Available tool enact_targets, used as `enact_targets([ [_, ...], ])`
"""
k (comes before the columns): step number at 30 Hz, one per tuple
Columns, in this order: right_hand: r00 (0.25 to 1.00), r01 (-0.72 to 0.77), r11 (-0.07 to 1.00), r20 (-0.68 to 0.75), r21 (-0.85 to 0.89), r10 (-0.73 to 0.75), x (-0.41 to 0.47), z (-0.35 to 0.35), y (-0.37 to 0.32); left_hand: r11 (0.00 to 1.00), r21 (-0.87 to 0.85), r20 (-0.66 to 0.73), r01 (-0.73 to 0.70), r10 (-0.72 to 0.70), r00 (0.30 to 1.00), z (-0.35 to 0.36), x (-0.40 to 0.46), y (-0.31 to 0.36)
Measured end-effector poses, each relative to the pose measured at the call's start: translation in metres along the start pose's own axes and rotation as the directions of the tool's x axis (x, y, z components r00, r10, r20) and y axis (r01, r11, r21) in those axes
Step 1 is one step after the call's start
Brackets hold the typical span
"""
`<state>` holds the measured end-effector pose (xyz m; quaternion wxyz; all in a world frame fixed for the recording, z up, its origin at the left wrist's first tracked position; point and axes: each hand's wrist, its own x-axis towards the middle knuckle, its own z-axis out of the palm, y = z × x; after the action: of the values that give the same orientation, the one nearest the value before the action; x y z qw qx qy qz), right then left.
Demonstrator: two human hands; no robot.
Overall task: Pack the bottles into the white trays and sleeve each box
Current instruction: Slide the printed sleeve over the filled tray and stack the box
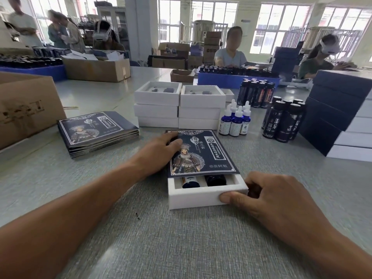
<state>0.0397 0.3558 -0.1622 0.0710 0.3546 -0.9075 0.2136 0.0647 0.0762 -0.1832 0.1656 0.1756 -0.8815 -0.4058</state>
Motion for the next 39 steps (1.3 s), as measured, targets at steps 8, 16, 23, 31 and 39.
enact_targets([
  [8, 0.984, 0.044, 0.975, 0.159, 0.217, -0.080, 0.004, -0.003, 0.007, 1.000, 0.000, -0.011, -0.015, 0.015, 1.000, 0.000, -0.006, 0.002],
  [16, 0.957, 0.139, 0.965, 0.220, 0.223, -0.188, 0.003, -0.002, 0.017, 0.999, 0.010, 0.046, -0.044, 0.044, 0.998, 0.004, -0.008, 0.002],
  [23, 0.985, 0.155, 0.963, 0.035, 0.219, -0.167, 0.004, 0.006, 0.012, 0.999, -0.005, 0.075, -0.039, 0.040, 0.996, 0.002, -0.007, 0.002],
  [31, 0.964, 0.137, 0.947, 0.181, 0.291, -0.195, 0.009, -0.001, 0.028, 0.998, -0.035, 0.069, -0.051, 0.053, 0.996, 0.003, -0.006, 0.001],
  [39, 0.981, 0.116, 0.943, 0.110, 0.313, -0.158, 0.009, 0.006, 0.032, 0.998, -0.005, 0.063, -0.058, 0.058, 0.996, 0.001, -0.006, 0.004],
])
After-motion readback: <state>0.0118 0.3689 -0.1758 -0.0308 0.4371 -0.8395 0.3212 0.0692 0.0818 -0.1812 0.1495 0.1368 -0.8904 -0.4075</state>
